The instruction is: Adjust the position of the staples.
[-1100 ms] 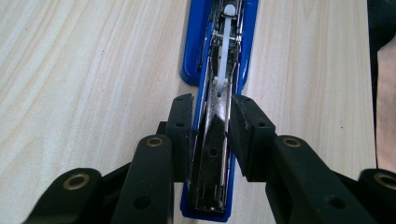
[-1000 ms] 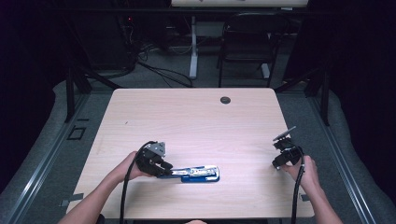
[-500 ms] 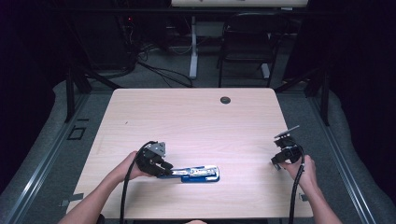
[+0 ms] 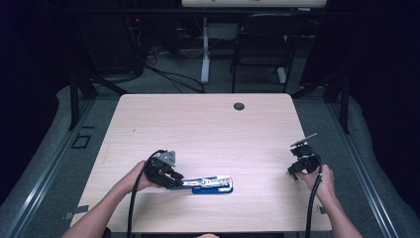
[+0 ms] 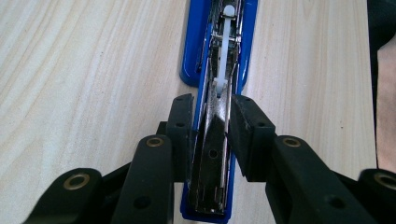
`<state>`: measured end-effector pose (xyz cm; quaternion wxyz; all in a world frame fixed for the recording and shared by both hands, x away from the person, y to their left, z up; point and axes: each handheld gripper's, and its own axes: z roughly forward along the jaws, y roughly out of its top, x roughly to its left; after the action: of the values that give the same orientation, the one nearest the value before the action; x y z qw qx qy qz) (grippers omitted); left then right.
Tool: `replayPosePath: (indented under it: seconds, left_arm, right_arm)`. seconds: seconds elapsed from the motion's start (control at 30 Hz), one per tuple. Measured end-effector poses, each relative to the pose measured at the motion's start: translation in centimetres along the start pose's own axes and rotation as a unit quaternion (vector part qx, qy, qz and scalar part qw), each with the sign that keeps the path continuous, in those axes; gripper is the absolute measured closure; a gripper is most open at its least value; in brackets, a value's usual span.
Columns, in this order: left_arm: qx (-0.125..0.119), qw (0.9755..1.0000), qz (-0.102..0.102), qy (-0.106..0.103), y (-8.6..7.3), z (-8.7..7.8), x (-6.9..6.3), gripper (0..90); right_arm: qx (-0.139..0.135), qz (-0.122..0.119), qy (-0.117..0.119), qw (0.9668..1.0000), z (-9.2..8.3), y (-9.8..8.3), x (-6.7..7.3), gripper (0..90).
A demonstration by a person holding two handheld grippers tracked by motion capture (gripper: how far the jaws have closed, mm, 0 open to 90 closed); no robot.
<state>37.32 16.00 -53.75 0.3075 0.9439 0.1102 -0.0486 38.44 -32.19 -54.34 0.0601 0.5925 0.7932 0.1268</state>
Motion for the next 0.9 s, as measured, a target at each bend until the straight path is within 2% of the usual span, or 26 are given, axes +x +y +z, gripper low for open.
replayPosePath:
  seconds: [0.1,0.13,0.23,0.5,0.57,0.67,0.8,0.87,0.9]
  left_arm:
    - [0.0,1.0,0.002,0.001,0.0,0.0,0.0,70.6]
    - [0.0,1.0,0.002,0.001,0.0,0.0,0.0,70.6]
    - [0.0,1.0,0.002,0.001,0.0,0.0,0.0,70.6]
    - [0.0,1.0,0.002,0.002,0.0,0.0,0.0,70.6]
    - [0.0,1.0,0.002,0.002,0.0,0.0,0.0,70.6]
    - [0.0,1.0,0.002,0.001,0.0,0.0,0.0,70.6]
    - [0.0,1.0,0.002,0.001,0.0,0.0,0.0,70.6]
    - [0.0,1.0,0.002,0.001,0.0,0.0,0.0,70.6]
    - [0.0,1.0,0.002,0.001,0.0,0.0,0.0,70.6]
  right_arm:
    - [-0.004,-0.007,0.001,1.0,-0.2,0.1,0.2,78.2]
    - [-0.017,-0.001,0.006,0.9998,-0.1,0.0,0.3,78.2]
    - [-0.009,-0.018,0.005,0.9998,-0.5,0.2,0.5,78.3]
    - [-0.017,-0.035,0.012,0.9992,-0.8,0.3,1.3,78.3]
    - [-0.027,-0.037,0.019,0.9988,-0.8,0.4,1.8,78.3]
    - [-0.025,-0.05,0.017,0.9983,-0.9,0.5,2.2,78.4]
    - [-0.027,-0.066,0.031,0.997,-1.1,0.7,2.8,78.4]
    - [-0.03,-0.068,0.035,0.9966,-1.1,0.7,3.2,78.4]
    - [-0.04,-0.064,0.038,0.9964,-1.0,0.7,3.4,78.4]
